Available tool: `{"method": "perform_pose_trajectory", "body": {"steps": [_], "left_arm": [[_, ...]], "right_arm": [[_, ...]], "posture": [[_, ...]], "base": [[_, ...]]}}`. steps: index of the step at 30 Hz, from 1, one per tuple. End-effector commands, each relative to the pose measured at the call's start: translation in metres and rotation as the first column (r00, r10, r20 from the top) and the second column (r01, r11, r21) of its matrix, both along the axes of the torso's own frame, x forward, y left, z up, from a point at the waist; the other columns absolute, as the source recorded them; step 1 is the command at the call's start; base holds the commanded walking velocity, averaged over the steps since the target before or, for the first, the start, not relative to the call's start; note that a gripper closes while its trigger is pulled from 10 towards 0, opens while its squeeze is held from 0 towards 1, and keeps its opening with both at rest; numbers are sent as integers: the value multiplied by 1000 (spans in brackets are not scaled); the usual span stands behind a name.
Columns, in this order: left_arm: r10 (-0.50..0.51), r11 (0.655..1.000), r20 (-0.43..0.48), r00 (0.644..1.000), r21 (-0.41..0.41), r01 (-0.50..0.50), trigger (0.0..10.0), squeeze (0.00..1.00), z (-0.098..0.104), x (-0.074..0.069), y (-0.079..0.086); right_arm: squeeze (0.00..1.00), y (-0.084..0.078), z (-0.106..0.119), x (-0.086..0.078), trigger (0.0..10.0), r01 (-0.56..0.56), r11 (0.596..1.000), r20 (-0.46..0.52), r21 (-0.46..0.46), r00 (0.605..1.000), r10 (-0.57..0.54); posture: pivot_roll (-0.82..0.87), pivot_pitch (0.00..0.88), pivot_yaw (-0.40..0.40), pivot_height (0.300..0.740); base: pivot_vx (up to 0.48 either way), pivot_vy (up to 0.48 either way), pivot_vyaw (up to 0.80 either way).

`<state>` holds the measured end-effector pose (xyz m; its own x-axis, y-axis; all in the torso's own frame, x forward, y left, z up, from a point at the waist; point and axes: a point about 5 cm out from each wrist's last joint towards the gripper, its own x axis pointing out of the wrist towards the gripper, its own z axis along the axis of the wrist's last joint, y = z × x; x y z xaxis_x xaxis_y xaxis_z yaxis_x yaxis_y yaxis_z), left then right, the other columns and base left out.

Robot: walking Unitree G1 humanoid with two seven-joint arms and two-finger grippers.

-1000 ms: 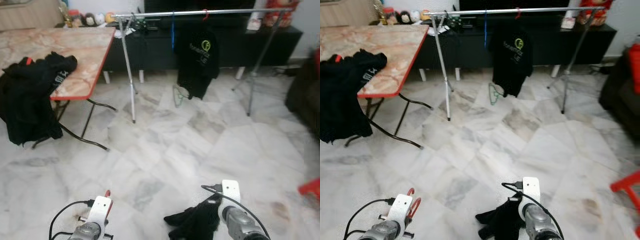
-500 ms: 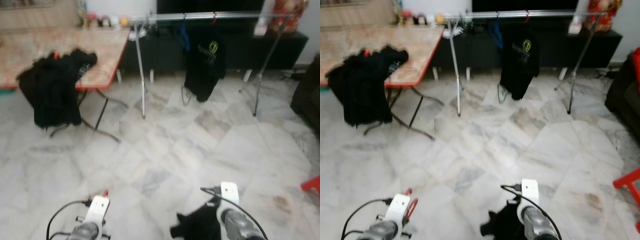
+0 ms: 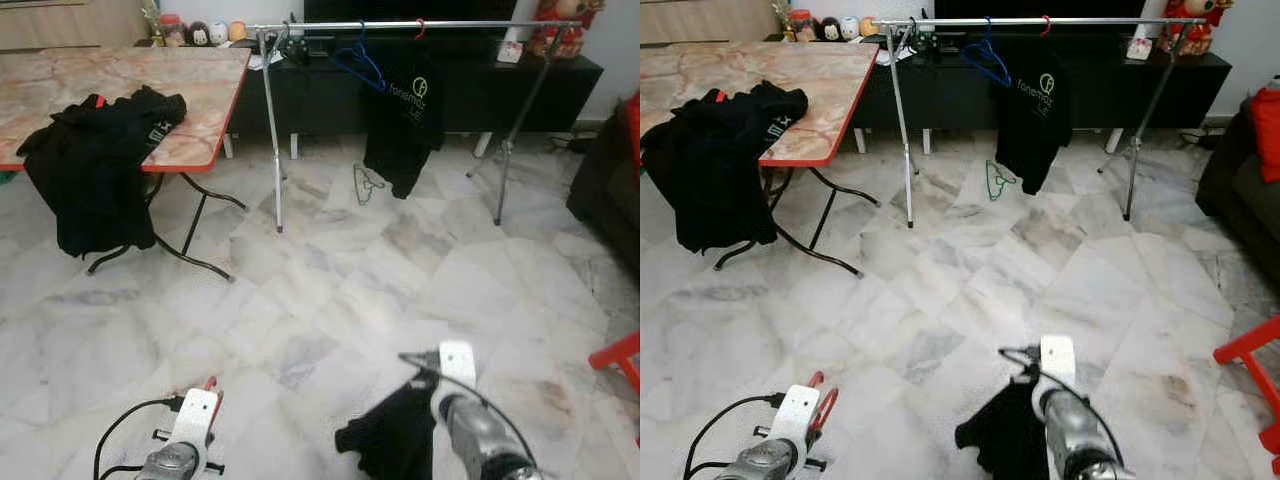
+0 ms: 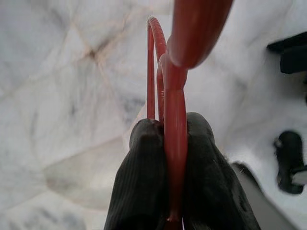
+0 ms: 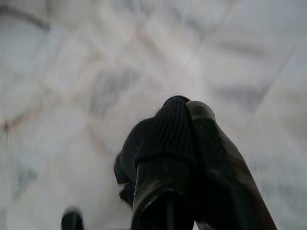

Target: Hang hanger

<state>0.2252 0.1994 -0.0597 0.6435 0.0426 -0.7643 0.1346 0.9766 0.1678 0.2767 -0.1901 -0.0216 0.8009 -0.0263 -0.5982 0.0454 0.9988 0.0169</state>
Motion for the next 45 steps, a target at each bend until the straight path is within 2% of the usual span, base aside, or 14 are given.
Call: {"method": "perform_pose_trajectory", "body": {"steps": [1,11,14,18,19,21,24,25,29,33,34,37,40,45], "left_arm": [[-21,999,56,998,-38,23,10000,0,4,4,-3],[-94,994,140,986,-40,101,10000,0,10,10,-8],[-141,987,164,976,-47,151,10000,0,12,13,-11],[-174,982,179,968,-46,185,10000,0,14,14,-13],[-251,958,391,885,-33,286,10000,0,57,61,-21],[-294,939,490,821,-13,344,10000,0,82,81,-26],[-307,937,510,803,15,349,10000,0,87,84,-26],[-280,951,534,798,38,308,10000,0,91,86,-24],[-197,971,571,797,-1,240,10000,0,93,87,-21],[-238,949,580,779,-31,313,10000,0,96,85,-23],[-268,936,570,777,-38,351,10000,0,96,84,-24],[-389,853,511,767,-115,510,10000,0,96,78,-25],[-515,761,455,727,-148,632,10000,0,100,73,-22],[-596,682,411,690,-194,705,10000,0,109,71,-19]], "right_arm": [[0,-6,31,28,10000,0,1000,168,11,986,-2],[0,0,58,49,10000,-122,992,273,33,956,108],[0,9,56,49,10000,-233,972,242,12,944,223],[0,10,56,48,10000,-284,959,222,-15,934,280],[0,8,58,49,10000,-307,951,224,-34,925,306],[0,7,60,50,10000,-320,946,231,-49,918,323],[0,4,66,53,10000,-300,951,263,-74,914,308],[0,1,71,56,10000,-266,960,292,-86,915,279],[0,3,70,55,10000,-246,965,294,-94,919,263],[0,9,67,53,10000,-279,957,285,-80,914,290],[0,12,66,53,10000,-306,949,272,-71,910,314],[0,23,64,50,10000,-446,892,227,-70,864,449],[0,24,60,49,10000,-490,868,160,-75,854,496],[0,21,58,51,10000,-486,867,78,-112,865,495]], "posture": [[-121,0,-25,740],[-119,0,-31,740],[-112,0,-35,740],[-112,0,-35,740],[-107,0,-36,740],[-107,0,-36,740],[-104,0,-36,740],[-104,0,-36,740],[-104,0,-32,740],[-109,0,-28,740],[-107,0,-25,740],[-100,0,-25,740],[-96,0,-25,740],[-89,0,-25,740]], "base": [[0,0,0],[0,0,0],[0,0,0],[0,0,0],[0,0,0],[0,0,0],[0,0,0],[0,0,0],[0,0,0],[0,0,0],[0,0,0],[0,0,0],[0,0,0],[0,0,0]]}}
